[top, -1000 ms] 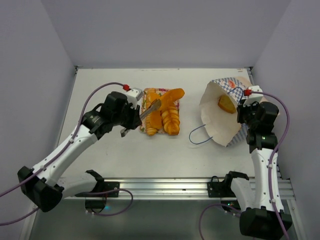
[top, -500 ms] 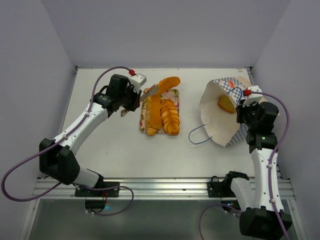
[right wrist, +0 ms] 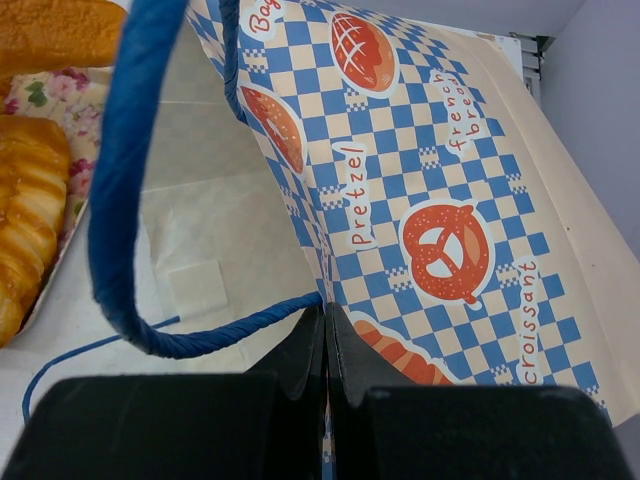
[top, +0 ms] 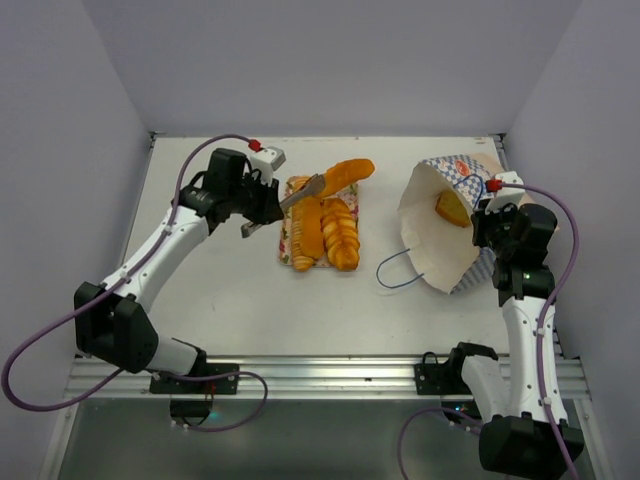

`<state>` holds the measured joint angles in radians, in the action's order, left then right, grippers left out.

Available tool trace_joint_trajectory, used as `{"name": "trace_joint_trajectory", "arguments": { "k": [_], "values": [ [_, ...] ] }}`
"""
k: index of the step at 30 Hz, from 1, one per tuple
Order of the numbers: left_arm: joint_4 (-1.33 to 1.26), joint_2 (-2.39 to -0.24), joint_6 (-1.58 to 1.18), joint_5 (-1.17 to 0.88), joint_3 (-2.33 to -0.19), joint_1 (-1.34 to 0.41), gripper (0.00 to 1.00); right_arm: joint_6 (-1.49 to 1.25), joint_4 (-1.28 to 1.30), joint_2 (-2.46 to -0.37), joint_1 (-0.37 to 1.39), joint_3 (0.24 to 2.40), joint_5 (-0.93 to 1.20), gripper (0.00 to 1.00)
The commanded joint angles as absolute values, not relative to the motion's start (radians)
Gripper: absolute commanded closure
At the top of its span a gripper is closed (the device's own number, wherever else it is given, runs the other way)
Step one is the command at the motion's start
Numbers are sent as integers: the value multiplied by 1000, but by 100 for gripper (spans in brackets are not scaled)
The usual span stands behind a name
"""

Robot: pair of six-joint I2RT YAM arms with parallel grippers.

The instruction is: Take the fake bread out of the paper bag

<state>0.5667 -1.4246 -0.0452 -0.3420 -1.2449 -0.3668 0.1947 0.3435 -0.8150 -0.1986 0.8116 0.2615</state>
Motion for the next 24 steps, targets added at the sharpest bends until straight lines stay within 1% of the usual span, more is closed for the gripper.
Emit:
{"name": "trace_joint_trajectory", "arguments": {
  "k": [1, 7, 13, 24],
  "values": [
    [554, -1378, -97, -457, -1232, -334, 100, 193, 295, -798, -206, 811, 288, 100],
    [591, -1338, -133, -523, -1184, -299, 100, 195, 295, -799, -207, 810, 291, 100],
    [568, -1238, -181, -552, -1052, -287, 100, 196, 295, -799, -207, 811, 302, 100],
    [598, -1232, -187, -522, -1035, -259, 100, 196, 295, -795, -207, 810, 302, 100]
  ]
}}
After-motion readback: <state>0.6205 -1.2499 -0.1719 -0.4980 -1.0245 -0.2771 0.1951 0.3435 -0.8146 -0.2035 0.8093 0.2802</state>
